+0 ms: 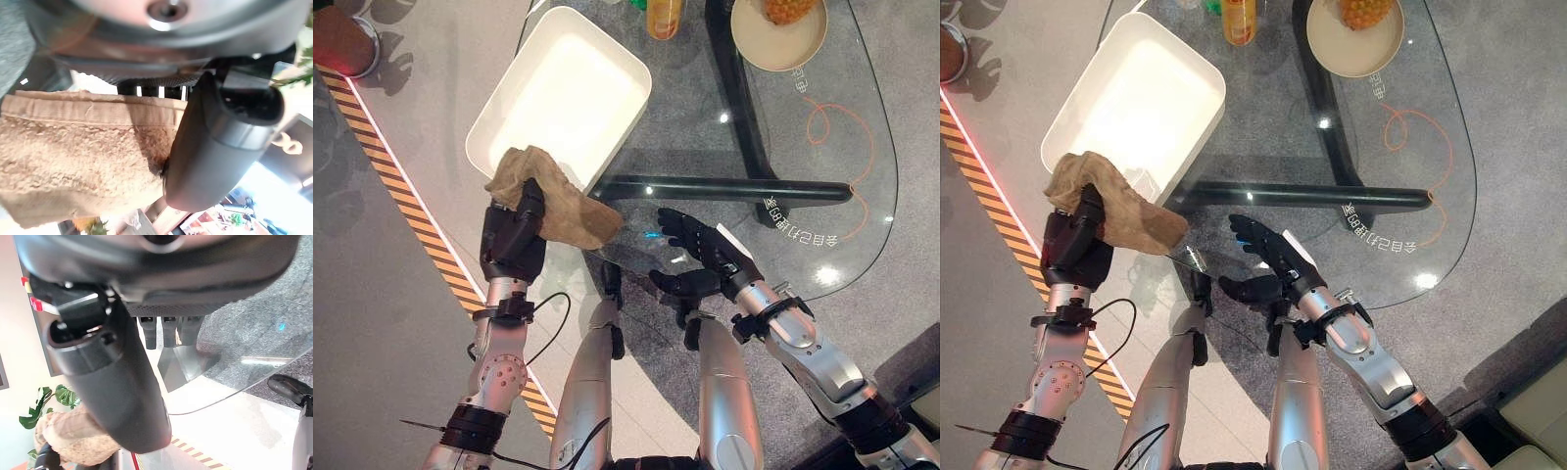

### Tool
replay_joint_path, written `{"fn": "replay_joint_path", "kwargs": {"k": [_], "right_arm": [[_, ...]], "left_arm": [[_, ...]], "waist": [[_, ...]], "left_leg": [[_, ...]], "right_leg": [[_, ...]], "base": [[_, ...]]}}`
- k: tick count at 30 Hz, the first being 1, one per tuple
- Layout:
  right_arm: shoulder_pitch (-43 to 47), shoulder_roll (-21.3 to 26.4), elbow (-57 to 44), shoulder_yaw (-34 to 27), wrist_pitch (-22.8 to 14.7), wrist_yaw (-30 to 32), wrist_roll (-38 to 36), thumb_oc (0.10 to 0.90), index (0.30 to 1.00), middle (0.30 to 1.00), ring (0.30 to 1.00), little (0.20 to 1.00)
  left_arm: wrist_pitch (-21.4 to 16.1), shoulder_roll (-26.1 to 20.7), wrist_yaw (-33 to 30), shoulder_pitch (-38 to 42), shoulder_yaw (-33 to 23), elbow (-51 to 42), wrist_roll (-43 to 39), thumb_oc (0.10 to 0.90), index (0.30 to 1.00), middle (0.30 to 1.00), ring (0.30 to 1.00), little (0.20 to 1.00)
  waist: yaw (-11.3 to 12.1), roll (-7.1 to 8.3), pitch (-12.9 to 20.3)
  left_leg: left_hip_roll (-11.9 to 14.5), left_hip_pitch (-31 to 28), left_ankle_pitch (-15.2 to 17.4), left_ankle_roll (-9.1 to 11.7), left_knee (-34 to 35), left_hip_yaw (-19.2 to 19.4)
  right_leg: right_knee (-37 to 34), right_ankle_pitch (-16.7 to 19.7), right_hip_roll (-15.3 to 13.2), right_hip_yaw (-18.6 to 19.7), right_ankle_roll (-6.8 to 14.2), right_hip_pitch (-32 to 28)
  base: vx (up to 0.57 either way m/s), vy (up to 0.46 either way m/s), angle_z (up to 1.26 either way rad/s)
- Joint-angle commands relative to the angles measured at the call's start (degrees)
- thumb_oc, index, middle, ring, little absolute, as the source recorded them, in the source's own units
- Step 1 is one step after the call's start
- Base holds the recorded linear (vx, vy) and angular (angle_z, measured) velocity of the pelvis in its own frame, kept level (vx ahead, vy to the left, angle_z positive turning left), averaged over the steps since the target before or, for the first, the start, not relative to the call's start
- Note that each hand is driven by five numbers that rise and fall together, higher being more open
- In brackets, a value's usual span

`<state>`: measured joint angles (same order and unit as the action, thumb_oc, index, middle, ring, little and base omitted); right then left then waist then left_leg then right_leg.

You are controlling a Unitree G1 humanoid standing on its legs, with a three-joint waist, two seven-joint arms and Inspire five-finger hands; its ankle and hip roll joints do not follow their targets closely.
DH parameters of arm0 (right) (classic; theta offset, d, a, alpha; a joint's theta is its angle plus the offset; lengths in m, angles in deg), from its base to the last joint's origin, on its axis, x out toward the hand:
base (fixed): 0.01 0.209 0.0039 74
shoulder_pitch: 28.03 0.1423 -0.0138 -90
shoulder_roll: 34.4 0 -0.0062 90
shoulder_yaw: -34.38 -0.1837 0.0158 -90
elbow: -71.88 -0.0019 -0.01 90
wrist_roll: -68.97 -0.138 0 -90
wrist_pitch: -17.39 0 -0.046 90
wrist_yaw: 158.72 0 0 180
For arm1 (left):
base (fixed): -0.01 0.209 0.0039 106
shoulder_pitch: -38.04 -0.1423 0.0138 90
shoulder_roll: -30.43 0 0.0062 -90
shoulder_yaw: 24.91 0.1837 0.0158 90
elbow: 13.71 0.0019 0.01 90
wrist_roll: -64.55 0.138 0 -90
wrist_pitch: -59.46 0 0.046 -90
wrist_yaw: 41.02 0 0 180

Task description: Wipe the table with a cloth and put it in the basket.

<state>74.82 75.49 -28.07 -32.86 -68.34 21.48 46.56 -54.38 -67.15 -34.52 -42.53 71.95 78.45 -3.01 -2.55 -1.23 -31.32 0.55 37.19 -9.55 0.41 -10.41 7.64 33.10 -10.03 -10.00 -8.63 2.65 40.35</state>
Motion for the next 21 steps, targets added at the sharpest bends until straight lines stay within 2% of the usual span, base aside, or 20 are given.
{"fn": "replay_joint_path", "kwargs": {"k": [1,7,12,17,21], "right_arm": [[1.3,-0.3,-5.4,-1.0,-1.4,-1.0,1.1,0.8,0.9,0.9,0.9,0.9],[3.7,-0.1,-4.1,0.3,1.3,-0.4,0.7,0.8,0.9,0.9,0.9,0.9],[6.1,0.2,-2.7,1.9,4.4,0.5,0.1,0.8,0.9,0.9,0.9,0.9],[7.7,1.1,-2.0,3.7,8.0,-0.5,-2.3,0.8,0.9,0.9,0.9,0.9],[8.1,1.6,-2.0,4.8,9.7,-0.8,-5.3,0.8,0.9,0.9,0.9,0.9]], "left_arm": [[-7.7,-2.1,0.3,3.3,-4.2,-10.4,6.3,0.1,0.3,0.3,0.3,0.2],[-8.7,-3.9,-7.4,7.2,-6.2,-9.7,13.5,0.1,0.3,0.3,0.3,0.2],[-12.2,-6.9,-17.9,12.2,-8.7,-7.4,23.6,0.1,0.3,0.3,0.3,0.2],[-10.7,-10.3,-28.0,17.4,-9.2,-4.0,32.7,0.1,0.3,0.3,0.3,0.2],[-9.8,-12.3,-33.5,19.6,-8.6,-1.5,37.6,0.1,0.3,0.3,0.3,0.2]], "waist": [[-0.3,0.14,1.5],[-0.8,-0.16,1.5],[-1.3,-0.11,1.5],[-1.9,-0.17,1.5],[-2.2,-0.31,1.5]], "left_leg": [[-3.0,0.1,14.1,0.3,-12.8,2.8],[-2.9,1.5,14.2,0.2,-13.4,3.6],[-2.7,2.9,14.1,0.2,-13.7,4.3],[-2.5,5.3,14.0,0.2,-14.4,5.0],[-2.6,6.8,13.9,0.2,-14.5,5.4]], "right_leg": [[-11.5,8.0,5.7,1.3,1.7,-0.7],[-11.1,8.0,5.9,2.5,1.5,0.9],[-11.3,8.3,5.9,3.2,1.4,2.2],[-11.3,8.9,5.8,3.8,1.3,4.6],[-11.5,9.2,5.7,4.1,1.3,6.1]], "base": [[0.04,0.094,-0.06],[0.04,0.084,-0.1],[0.03,0.073,-0.07],[0.02,0.078,-0.03],[0.02,0.074,-0.02]]}}
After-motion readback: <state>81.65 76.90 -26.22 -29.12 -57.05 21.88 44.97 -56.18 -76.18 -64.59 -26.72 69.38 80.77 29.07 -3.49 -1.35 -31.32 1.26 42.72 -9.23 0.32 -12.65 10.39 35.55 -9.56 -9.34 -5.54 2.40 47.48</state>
